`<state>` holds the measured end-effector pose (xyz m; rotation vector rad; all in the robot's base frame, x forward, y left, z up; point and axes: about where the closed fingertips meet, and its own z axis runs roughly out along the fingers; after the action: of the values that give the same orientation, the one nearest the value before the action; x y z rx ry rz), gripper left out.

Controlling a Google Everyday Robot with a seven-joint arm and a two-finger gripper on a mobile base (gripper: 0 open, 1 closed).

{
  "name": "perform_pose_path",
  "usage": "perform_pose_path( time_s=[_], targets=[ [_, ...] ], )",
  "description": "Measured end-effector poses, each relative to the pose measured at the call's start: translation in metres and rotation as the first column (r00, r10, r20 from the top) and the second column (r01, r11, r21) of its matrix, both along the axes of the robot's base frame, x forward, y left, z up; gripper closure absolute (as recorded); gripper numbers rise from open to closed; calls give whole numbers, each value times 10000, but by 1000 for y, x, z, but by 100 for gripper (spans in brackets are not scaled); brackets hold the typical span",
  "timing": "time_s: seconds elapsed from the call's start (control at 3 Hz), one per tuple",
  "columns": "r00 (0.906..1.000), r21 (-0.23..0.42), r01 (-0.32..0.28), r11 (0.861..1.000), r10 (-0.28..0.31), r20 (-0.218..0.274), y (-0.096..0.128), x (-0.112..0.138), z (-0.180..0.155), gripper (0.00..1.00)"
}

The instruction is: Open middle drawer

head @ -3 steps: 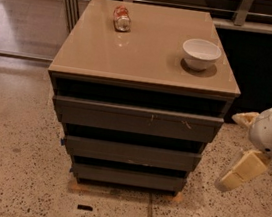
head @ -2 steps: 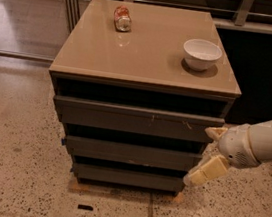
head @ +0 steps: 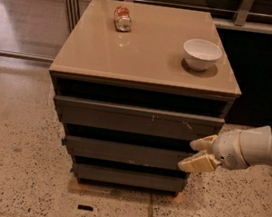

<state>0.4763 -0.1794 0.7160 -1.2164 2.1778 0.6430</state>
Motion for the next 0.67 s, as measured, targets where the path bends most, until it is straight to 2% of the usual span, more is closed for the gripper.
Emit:
perform_pose_path(
  time_s=[0.67],
  targets=[
    [10000, 0, -1, 10000, 1, 0, 0, 0, 0, 87]
  ],
)
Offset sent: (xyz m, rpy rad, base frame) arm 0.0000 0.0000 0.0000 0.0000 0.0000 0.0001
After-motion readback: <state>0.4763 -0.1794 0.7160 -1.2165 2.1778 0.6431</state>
